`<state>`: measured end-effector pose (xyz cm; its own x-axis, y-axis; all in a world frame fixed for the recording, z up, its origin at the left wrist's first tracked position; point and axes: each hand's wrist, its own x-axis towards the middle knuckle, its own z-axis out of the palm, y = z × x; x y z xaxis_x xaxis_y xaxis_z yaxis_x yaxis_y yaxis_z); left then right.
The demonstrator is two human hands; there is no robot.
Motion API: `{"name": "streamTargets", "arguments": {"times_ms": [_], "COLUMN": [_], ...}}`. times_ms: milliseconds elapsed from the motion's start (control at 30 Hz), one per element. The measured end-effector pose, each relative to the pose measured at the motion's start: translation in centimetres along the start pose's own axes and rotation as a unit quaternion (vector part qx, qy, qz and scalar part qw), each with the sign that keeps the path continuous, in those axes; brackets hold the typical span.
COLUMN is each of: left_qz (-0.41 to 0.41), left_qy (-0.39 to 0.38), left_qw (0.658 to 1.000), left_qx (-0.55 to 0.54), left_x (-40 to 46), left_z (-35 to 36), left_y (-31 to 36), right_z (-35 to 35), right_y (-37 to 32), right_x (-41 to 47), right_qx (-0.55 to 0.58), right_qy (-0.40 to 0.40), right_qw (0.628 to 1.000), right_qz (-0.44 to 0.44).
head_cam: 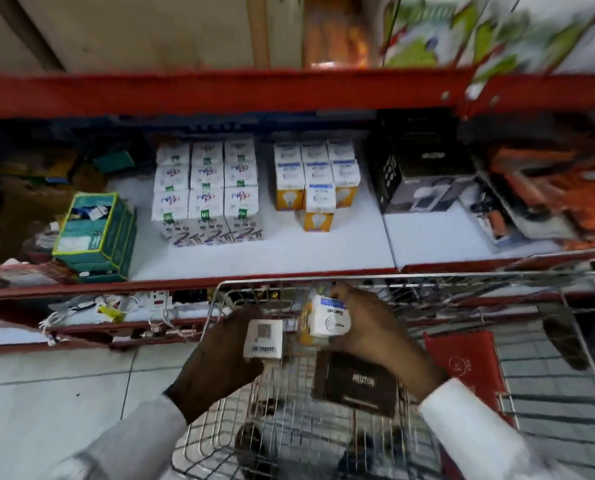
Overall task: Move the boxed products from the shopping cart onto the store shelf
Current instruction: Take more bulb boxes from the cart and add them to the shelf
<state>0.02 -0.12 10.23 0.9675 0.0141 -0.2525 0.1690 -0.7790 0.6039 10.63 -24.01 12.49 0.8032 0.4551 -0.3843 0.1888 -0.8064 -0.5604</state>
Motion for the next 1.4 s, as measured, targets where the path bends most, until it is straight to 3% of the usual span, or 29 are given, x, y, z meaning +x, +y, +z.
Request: {"name": "streamTargets", "arguments": {"times_ms": [200,300,400,567,733,1167,1400], "left_qz": [0.02,0.026,0.019,-0.031,-0.056,-0.068,-0.062], "left_qy": [0.098,0.151,0.184,0.169,0.171,0.199,0.168], "left_qw": [0.994,0.987,0.982,0.983,0.983,0.977,0.984], "left_qx": [-0.032,-0.038,0.023,0.068,0.046,-0.018,-0.014], "left_x": [5.6,9.4,13.4,18.3,20.2,21.6,20.4], "left_z": [-5.5,-6.6,-7.1,-6.2,-5.2,-3.6,-3.1], "left_y": [6.9,8.6,9.1,8.3,8.0,7.1,6.6], "right_z": [-10.7,-12.9,-13.5,-13.1,-12.7,-11.1,-10.2], "right_y": [-1.3,-1.0,-0.6,0.4,1.6,2.7,3.9], "right_x": [1.7,3.9,6.8,11.2,14.3,17.0,15.6], "right_qx": [-0.013,-0.041,-0.067,-0.118,-0.156,-0.115,-0.096], "right_qy": [0.107,0.136,0.149,0.165,0.171,0.171,0.173], "right_qw": [0.994,0.99,0.986,0.979,0.973,0.977,0.976], "right_qz": [-0.016,-0.008,0.014,0.028,0.01,-0.056,-0.087]}}
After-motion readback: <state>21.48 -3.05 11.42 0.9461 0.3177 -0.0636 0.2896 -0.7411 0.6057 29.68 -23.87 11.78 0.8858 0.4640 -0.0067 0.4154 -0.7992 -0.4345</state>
